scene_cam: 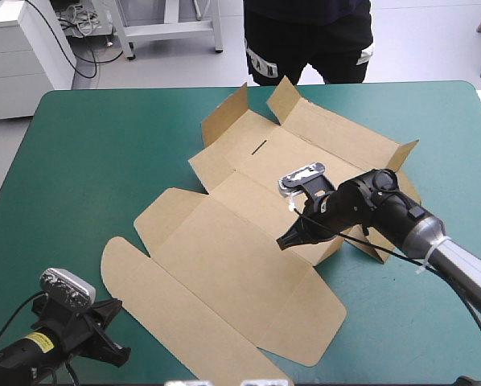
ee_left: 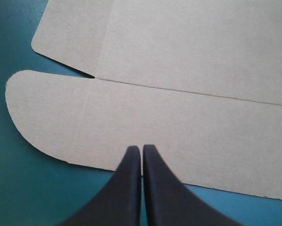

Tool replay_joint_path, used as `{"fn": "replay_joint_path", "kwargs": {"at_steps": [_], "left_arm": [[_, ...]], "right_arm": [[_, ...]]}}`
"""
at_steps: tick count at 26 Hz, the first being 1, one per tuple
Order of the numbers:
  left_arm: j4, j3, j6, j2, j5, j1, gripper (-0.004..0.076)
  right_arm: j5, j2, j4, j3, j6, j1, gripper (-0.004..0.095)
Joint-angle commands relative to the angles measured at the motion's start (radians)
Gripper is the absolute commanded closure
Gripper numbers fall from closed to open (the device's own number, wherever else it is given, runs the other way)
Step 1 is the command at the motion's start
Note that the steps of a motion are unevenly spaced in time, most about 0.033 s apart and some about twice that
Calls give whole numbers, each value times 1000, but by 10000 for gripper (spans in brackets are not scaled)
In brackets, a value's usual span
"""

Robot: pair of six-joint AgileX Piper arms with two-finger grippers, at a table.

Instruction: Fold the box

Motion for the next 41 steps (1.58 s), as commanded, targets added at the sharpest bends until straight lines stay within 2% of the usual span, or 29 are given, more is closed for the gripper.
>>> {"fn": "replay_joint_path", "kwargs": {"at_steps": [1,21,24,31,33,37,39,41], "left_arm": [[-36,-24,0,9,-48,2,731],[-36,-24,-3,9,-48,2,731],[-36,-24,-3,9,-48,2,731],[-36,-24,-3,9,-48,2,731],[-36,-24,-3,9,-48,2,731],[-36,-24,-3,9,-48,2,731],[-36,-24,-3,9,-48,2,731],[-36,-24,-3,9,-48,2,731]], "right_arm": [[-32,-33,-1,-31,-2,-1,928],[28,-33,-7,-61,21,-1,928],[69,-33,-47,-118,36,-1,928],[260,-33,-184,-324,105,-1,929],[276,-43,-225,-403,120,-5,929],[276,-83,-149,-472,105,-102,929],[276,-114,-122,-470,96,-179,929],[278,-156,-44,-470,57,-284,929]]}}
